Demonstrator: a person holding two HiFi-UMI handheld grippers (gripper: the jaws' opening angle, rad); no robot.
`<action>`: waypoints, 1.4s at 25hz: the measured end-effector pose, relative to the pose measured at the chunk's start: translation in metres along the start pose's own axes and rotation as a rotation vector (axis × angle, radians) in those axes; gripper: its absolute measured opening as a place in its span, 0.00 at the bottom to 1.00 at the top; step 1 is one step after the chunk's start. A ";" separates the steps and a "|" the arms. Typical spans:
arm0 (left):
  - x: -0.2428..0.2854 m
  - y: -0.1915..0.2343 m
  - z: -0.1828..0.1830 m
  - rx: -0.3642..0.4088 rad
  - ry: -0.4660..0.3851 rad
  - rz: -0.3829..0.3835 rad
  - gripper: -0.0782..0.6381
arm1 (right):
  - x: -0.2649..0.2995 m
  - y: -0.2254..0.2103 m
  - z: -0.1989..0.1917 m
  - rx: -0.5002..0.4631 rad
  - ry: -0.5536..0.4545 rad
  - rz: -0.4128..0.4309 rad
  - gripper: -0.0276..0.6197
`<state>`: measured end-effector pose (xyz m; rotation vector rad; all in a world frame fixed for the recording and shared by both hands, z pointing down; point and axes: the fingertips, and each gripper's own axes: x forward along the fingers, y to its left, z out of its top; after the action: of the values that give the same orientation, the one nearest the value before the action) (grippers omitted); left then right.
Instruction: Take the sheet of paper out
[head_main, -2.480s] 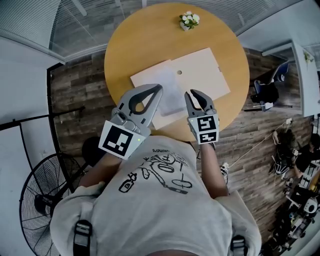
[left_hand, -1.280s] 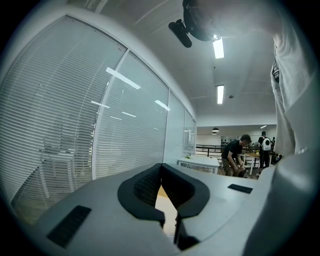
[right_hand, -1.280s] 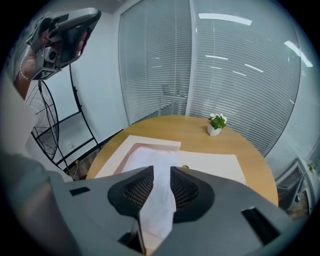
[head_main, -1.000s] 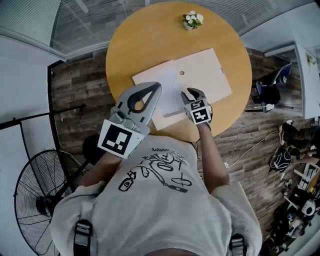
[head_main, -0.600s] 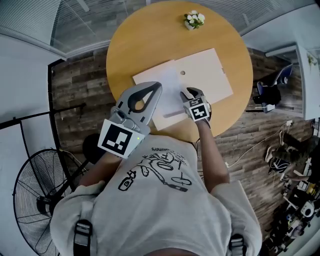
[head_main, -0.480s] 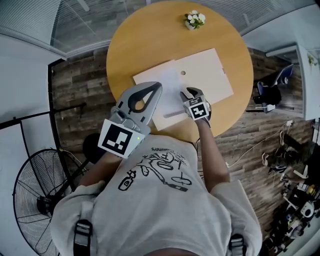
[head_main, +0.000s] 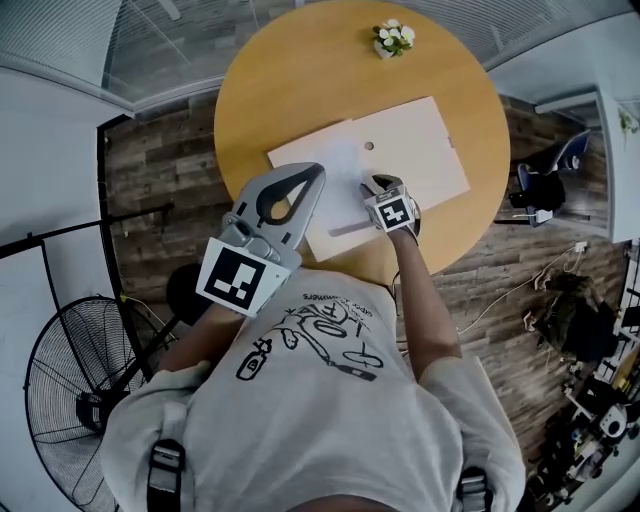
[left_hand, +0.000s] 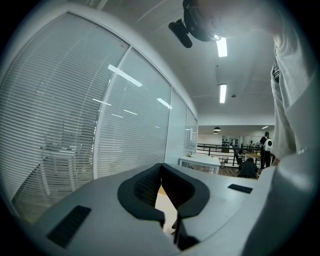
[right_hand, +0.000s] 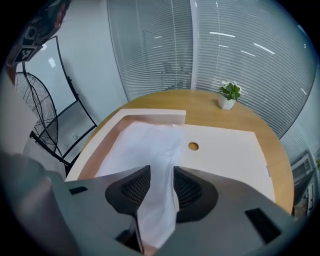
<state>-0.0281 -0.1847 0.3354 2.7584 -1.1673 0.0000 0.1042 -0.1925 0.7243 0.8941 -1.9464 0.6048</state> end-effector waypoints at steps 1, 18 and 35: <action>0.001 0.001 0.000 -0.001 0.001 0.000 0.14 | 0.004 -0.001 -0.002 0.003 0.008 0.001 0.28; 0.008 0.008 -0.003 -0.008 0.016 0.009 0.14 | 0.040 0.001 -0.028 0.052 0.102 0.076 0.31; 0.004 0.008 -0.006 -0.008 0.021 0.011 0.14 | 0.044 -0.004 -0.034 0.047 0.117 0.054 0.20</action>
<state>-0.0304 -0.1925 0.3429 2.7384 -1.1750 0.0256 0.1092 -0.1868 0.7797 0.8188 -1.8629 0.7217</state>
